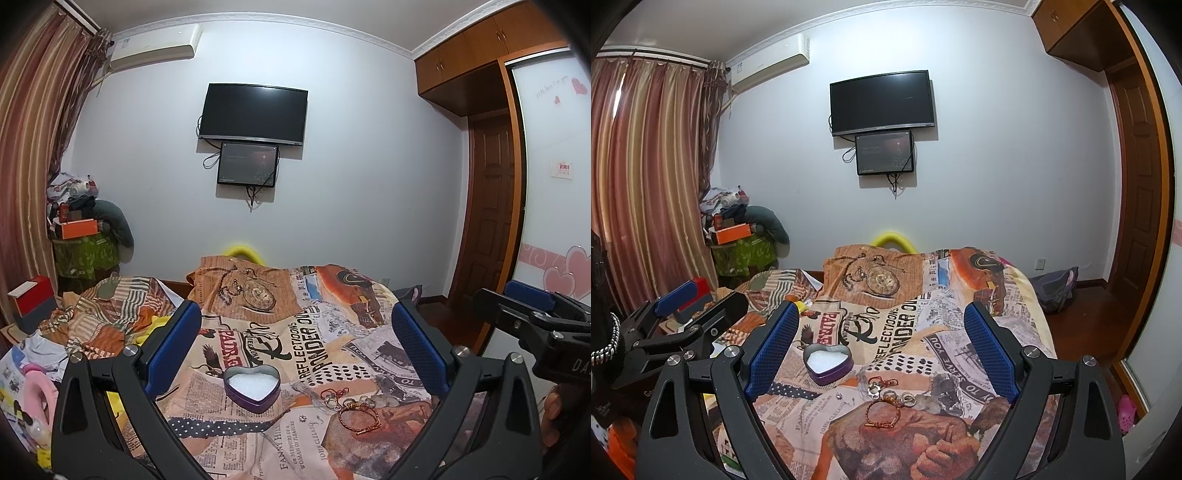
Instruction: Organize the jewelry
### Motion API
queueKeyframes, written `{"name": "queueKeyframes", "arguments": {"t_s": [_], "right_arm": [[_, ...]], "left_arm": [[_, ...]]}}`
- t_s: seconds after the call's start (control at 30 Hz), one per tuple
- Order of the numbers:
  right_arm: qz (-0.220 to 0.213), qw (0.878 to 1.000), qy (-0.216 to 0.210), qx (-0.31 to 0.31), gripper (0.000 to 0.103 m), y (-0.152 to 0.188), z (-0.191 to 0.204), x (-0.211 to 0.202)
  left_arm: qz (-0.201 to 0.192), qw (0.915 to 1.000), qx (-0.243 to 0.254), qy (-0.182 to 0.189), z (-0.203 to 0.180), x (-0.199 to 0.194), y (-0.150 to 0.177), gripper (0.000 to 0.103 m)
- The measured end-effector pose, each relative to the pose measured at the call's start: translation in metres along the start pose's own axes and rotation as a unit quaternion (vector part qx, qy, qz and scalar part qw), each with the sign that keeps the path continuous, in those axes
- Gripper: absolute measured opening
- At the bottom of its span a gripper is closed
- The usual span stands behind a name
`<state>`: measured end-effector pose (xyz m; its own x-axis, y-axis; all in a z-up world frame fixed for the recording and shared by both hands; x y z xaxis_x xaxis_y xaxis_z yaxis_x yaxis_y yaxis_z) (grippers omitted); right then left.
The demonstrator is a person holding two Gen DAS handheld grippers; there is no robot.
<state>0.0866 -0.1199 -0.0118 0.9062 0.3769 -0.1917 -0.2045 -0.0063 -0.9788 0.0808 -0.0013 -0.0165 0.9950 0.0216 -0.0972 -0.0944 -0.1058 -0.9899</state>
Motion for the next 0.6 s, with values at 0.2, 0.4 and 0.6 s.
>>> {"name": "queueKeyframes", "arguments": {"t_s": [0.2,0.4,0.6], "right_arm": [[0.001,1.000,0.001,-0.004,0.089,-0.0005,0.0014,0.0016],[0.000,1.000,0.001,-0.003,0.089,-0.0001,0.0024,0.0013],[0.000,1.000,0.000,-0.003,0.089,-0.0007,0.0020,0.0015]], "left_arm": [[0.002,1.0000,-0.003,0.000,0.0024,0.0000,-0.0001,0.103],[0.001,1.0000,-0.002,0.000,0.0044,-0.0001,-0.0010,0.103],[0.003,1.0000,-0.003,0.002,0.0031,0.0005,-0.0009,0.103]]}}
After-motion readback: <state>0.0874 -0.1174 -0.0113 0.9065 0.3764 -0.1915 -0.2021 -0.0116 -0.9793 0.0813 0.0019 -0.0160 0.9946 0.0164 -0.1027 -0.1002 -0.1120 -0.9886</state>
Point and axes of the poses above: each gripper's, at about its wrist camera, not at the fingertips, and x roughly the way its jaws point, z to its left, y to its underside, the point moved 8 cm from there along x, roughly the way its jaws point, and after that the axes turned 5 degrees about -z, right-handed, at the moved point
